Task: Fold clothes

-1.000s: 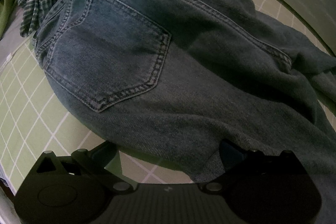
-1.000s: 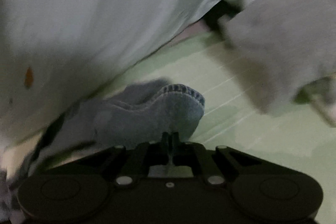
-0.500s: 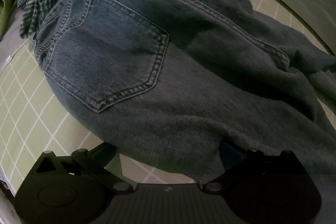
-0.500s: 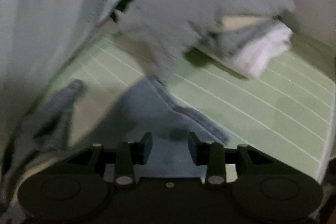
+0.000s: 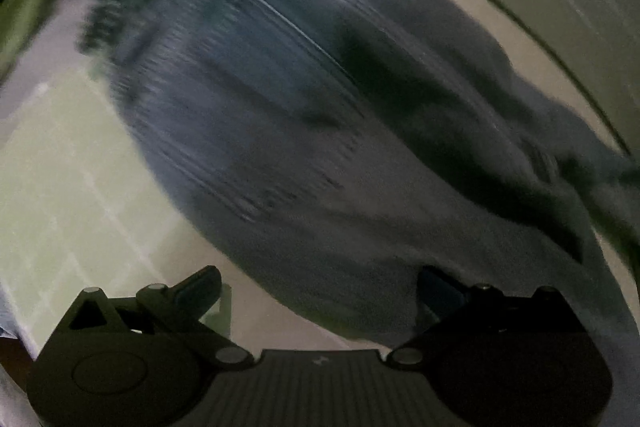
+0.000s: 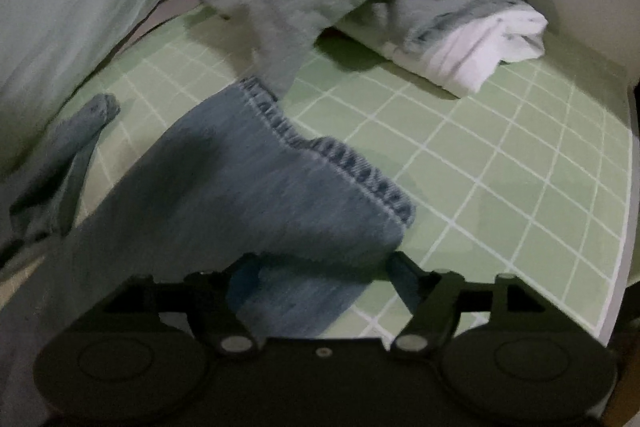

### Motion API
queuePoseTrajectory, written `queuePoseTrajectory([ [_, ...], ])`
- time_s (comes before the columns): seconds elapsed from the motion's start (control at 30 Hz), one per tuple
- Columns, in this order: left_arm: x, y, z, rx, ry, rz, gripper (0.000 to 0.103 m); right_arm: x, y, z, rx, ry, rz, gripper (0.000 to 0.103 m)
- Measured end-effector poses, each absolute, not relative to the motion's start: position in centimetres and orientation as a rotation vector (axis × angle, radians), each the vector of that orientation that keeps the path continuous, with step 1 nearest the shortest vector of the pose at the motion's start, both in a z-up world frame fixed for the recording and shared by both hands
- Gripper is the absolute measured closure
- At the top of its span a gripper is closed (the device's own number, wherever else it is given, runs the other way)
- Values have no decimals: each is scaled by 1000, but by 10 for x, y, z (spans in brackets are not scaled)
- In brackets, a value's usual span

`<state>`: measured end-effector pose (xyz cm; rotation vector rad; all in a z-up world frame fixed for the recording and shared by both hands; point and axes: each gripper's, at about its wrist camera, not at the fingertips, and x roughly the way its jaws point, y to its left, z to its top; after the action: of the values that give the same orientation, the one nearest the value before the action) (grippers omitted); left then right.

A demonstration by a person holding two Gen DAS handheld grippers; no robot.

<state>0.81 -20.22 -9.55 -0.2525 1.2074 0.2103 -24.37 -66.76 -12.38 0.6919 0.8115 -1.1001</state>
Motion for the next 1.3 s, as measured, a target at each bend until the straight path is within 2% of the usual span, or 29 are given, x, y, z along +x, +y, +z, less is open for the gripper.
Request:
queuePoseTrajectory([
  [0.13, 12, -162, -96, -362, 1175, 294, 0, -231, -663, -127, 632, 867, -1086, 19],
  [0.2, 32, -130, -95, -444, 1167, 327, 2, -228, -663, -128, 623, 874, -1085, 18],
  [0.23, 34, -120, -94, -485, 1157, 333, 4, -227, -663, -128, 627, 872, -1085, 18],
  [0.27, 35, -116, -96, -518, 1147, 333, 13, -227, -663, -127, 626, 868, -1080, 22],
  [0.3, 36, -114, -97, -543, 1140, 331, 21, -227, -663, -126, 625, 865, -1076, 28],
  [0.33, 37, -114, -97, -552, 1133, 328, 25, -227, -663, -125, 616, 858, -1074, 43],
  [0.37, 39, -116, -96, -541, 1125, 324, 43, -228, -664, -123, 618, 852, -1068, 67],
  [0.4, 40, -118, -95, -530, 1118, 320, 60, -229, -665, -122, 620, 846, -1061, 77],
  [0.43, 41, -118, -94, -521, 1110, 315, 66, -230, -666, -120, 624, 840, -1055, 84],
  [0.47, 41, -114, -94, -517, 1101, 308, 79, -232, -668, -119, 639, 831, -1047, 89],
  [0.5, 41, -111, -94, -513, 1092, 301, 84, -233, -668, -117, 645, 819, -1042, 90],
  [0.73, 33, -84, -99, -492, 1037, 260, 87, -257, -649, -101, 472, 803, -1062, 94],
  [0.87, 7, -56, -79, -495, 1043, 258, 87, -289, -641, -99, 514, 781, -1065, 94],
  [1.17, -61, -36, -68, -463, 1075, 307, 86, -337, -620, -113, 500, 883, -1072, 94],
  [1.23, -60, -35, -64, -435, 1086, 311, 85, -342, -618, -115, 498, 900, -1074, 94],
  [1.3, -59, -35, -59, -406, 1097, 314, 78, -344, -619, -115, 509, 902, -1072, 93],
])
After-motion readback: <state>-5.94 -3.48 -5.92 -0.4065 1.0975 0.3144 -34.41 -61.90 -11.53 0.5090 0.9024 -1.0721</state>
